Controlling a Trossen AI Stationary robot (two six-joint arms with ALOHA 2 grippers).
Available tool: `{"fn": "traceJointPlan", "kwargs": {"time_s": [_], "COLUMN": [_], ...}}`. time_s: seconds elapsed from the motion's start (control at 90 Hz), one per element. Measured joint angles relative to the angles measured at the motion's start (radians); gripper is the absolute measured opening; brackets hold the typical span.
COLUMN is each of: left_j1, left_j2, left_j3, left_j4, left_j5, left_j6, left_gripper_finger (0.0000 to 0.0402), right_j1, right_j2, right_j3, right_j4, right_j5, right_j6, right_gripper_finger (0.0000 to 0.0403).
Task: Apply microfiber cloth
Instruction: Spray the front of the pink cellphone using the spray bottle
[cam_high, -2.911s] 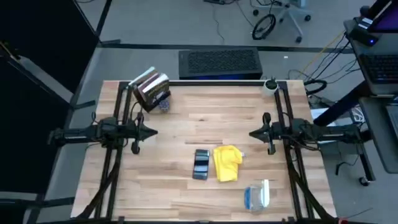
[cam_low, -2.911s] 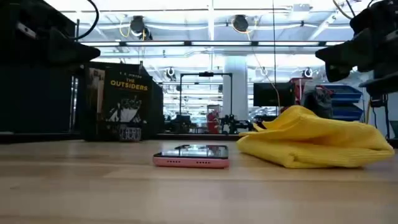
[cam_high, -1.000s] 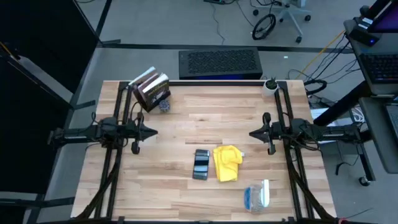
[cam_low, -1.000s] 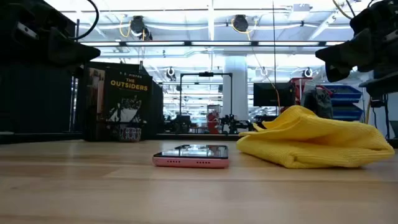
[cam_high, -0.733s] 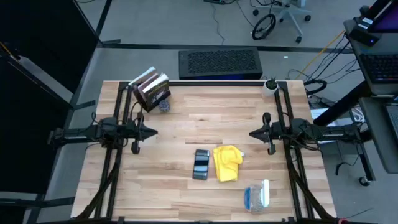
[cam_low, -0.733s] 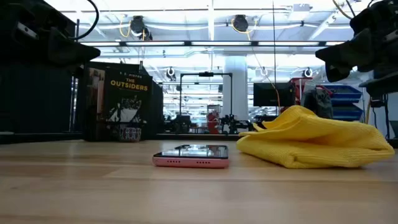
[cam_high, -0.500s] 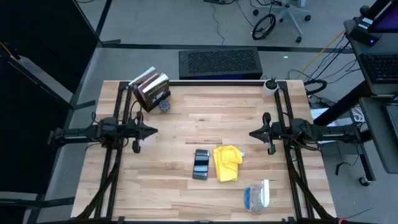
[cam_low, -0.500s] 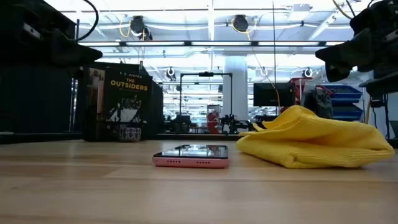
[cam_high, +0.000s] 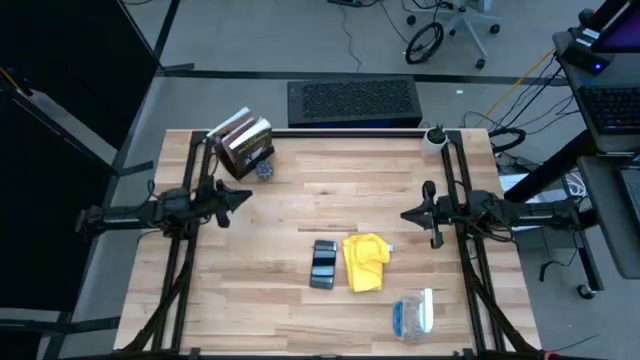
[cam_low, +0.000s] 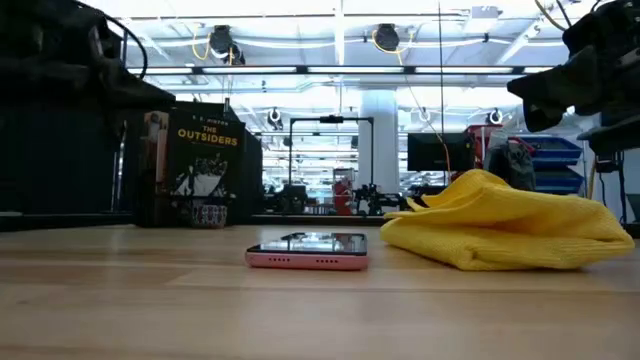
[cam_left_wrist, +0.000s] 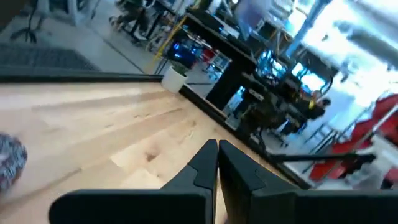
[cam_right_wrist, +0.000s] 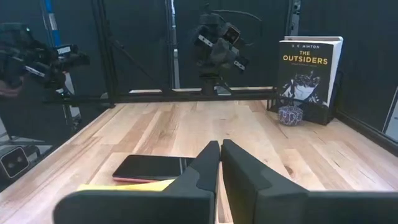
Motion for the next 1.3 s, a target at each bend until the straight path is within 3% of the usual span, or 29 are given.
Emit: {"fn": "traceJointPlan", "kwargs": {"time_s": [0.256,0.411,0.478,0.556,0.644,0.811,1.056,1.3], "left_j1": [0.0,0.0,0.0,0.0,0.0,0.0,0.0,-0.001], "left_j2": [0.049,0.085,0.098,0.111,0.121,0.124,0.124,0.124], "left_j3": [0.0,0.0,0.0,0.0,0.0,0.0,0.0,0.0], "left_j4": [0.001,0.0,0.0,0.0,0.0,0.001,0.001,0.001], "left_j5": [-0.005,-0.006,-0.006,-0.006,-0.006,-0.006,-0.007,-0.007], "left_j6": [-0.002,-0.002,-0.002,-0.002,-0.002,-0.001,0.0,0.0], "left_gripper_finger": [0.0,0.0,0.0,0.0,0.0,0.0,0.0,0.0], "right_j1": [0.0,-0.001,-0.001,-0.005,-0.024,-0.071,-0.071,-0.019], "right_j2": [0.0,0.009,0.036,0.099,0.211,0.522,0.968,1.289], "right_j3": [0.0,0.0,0.004,0.054,0.15,0.413,0.854,1.095], "right_j4": [0.033,0.221,0.374,0.431,0.411,0.333,-0.099,-0.334], "right_j5": [-0.001,0.006,0.052,0.136,0.188,0.184,0.177,0.102], "right_j6": [0.207,0.154,0.109,0.039,-0.035,-0.081,-0.135,-0.028], "right_gripper_finger": [0.0004,0.0004,0.0004,0.0004,0.0004,0.0004,0.0004,0.0004]}}
